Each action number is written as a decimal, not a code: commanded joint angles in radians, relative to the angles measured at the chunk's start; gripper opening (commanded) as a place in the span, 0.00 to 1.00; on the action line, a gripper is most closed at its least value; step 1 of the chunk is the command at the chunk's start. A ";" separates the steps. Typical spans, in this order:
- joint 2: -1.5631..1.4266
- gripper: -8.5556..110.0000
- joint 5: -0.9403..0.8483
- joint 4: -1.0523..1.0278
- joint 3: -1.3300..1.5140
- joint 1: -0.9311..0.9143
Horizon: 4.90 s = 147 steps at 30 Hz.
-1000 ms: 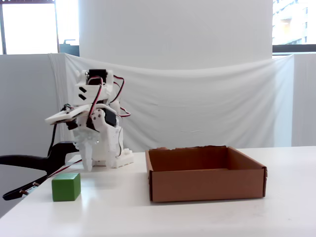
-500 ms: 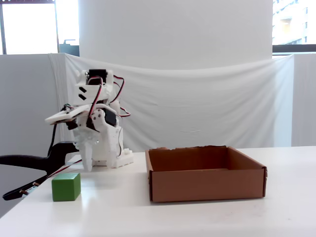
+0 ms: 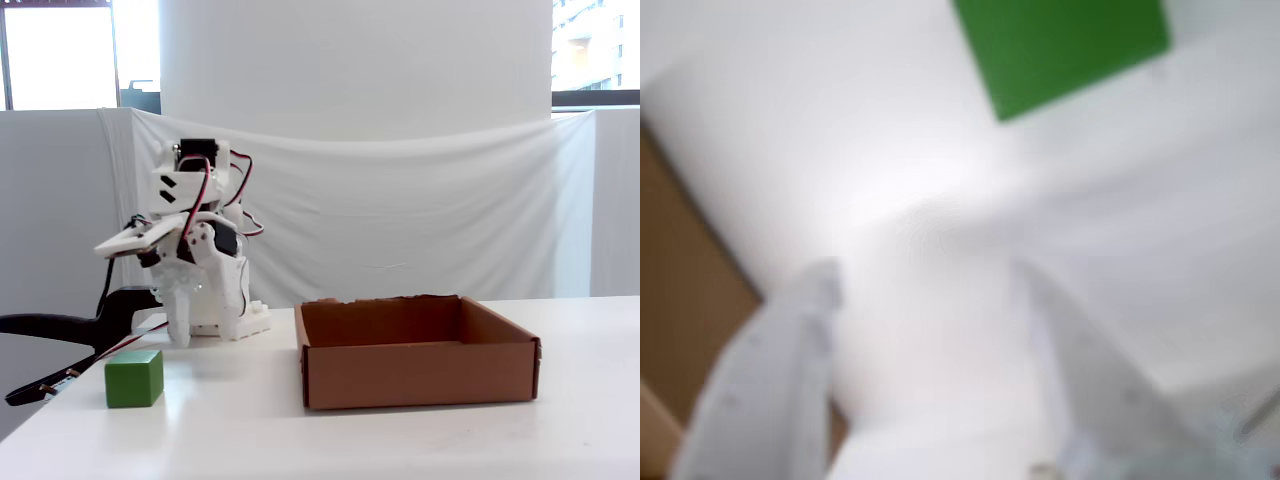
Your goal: Grasp a green cube and put it in a box.
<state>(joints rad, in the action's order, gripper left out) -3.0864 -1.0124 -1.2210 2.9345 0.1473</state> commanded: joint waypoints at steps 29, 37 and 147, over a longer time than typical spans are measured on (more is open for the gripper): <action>1.006 0.35 -0.723 0.276 -0.715 -0.296; 1.040 0.34 -0.715 0.368 -0.667 -0.282; 1.267 0.19 0.000 0.324 -0.933 0.684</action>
<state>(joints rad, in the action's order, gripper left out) -1.8116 -1.0186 -0.9541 1.9635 0.8053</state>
